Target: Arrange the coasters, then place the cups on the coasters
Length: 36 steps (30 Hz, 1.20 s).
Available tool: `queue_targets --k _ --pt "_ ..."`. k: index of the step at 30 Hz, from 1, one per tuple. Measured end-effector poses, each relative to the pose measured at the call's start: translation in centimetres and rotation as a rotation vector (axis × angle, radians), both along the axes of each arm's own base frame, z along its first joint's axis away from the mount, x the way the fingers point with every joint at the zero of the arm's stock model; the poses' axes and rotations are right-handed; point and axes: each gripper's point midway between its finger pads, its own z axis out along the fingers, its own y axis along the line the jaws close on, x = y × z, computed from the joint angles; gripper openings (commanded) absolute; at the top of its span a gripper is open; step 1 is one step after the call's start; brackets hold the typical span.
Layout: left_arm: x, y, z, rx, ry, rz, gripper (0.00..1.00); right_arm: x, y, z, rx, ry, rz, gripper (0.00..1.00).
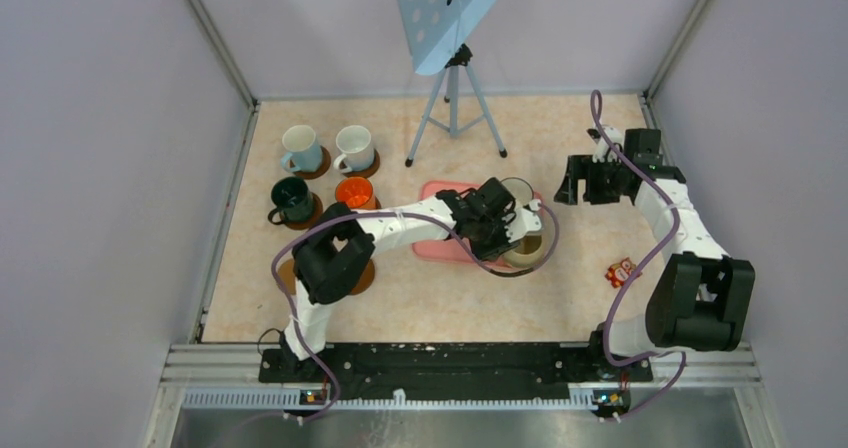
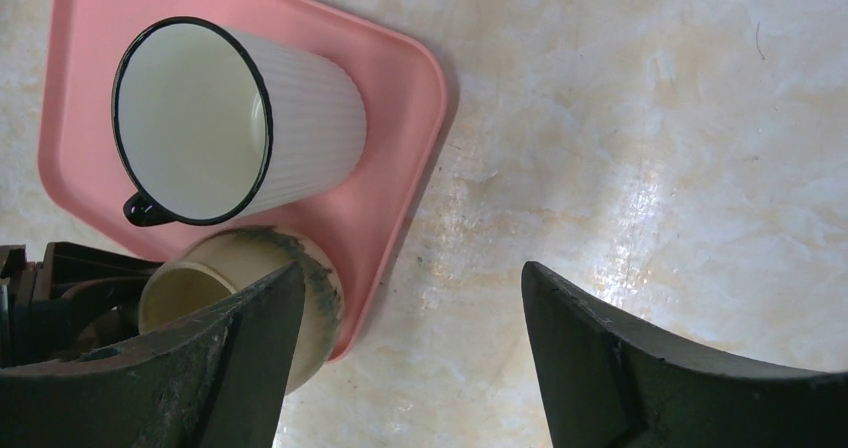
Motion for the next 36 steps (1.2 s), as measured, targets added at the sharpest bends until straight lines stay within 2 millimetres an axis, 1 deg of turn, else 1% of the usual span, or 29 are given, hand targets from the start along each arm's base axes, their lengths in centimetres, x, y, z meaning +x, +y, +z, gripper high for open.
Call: queue_targets --k 6,8,9,14,17,19,21,24,29,32,36 --pt "1.0 0.1 0.1 0.023 -0.029 0.044 0.15 0.1 0.0 0.1 0.000 -0.009 -0.001 0.79" --pt "1.2 0.1 0.1 0.028 -0.032 0.057 0.06 0.0 0.0 0.1 -0.001 -0.010 -0.001 0.79" --pt "1.2 0.1 0.1 0.029 -0.033 0.058 0.00 0.0 0.0 0.1 -0.001 -0.010 -0.001 0.79" --pt "0.9 0.5 0.0 0.016 -0.033 0.048 0.00 -0.2 0.0 0.0 -0.002 -0.011 0.000 0.79" --pt "0.0 2.2 0.1 0.011 -0.024 0.048 0.00 -0.4 0.0 -0.2 -0.004 -0.007 0.002 0.79" --pt "-0.7 4.1 0.2 0.014 -0.007 0.055 0.00 -0.6 -0.1 -0.3 -0.003 -0.005 0.001 0.79" --pt "-1.1 5.5 0.4 0.014 0.011 0.064 0.00 -0.7 -0.1 -0.5 0.000 0.000 -0.002 0.79" --pt "-1.3 7.1 1.1 0.004 0.037 0.082 0.00 -0.8 0.0 -0.7 0.006 0.005 -0.001 0.79" --pt "-0.5 9.6 3.0 -0.054 0.055 0.138 0.00 -1.0 0.1 -0.7 0.007 0.009 0.003 0.79" --pt "0.9 11.4 4.5 -0.095 0.048 0.194 0.00 -1.0 0.1 -0.8 0.005 0.010 0.009 0.79" --pt "2.4 14.5 6.7 -0.142 -0.003 0.265 0.00 -1.0 0.2 -0.7 0.009 0.008 0.013 0.79"
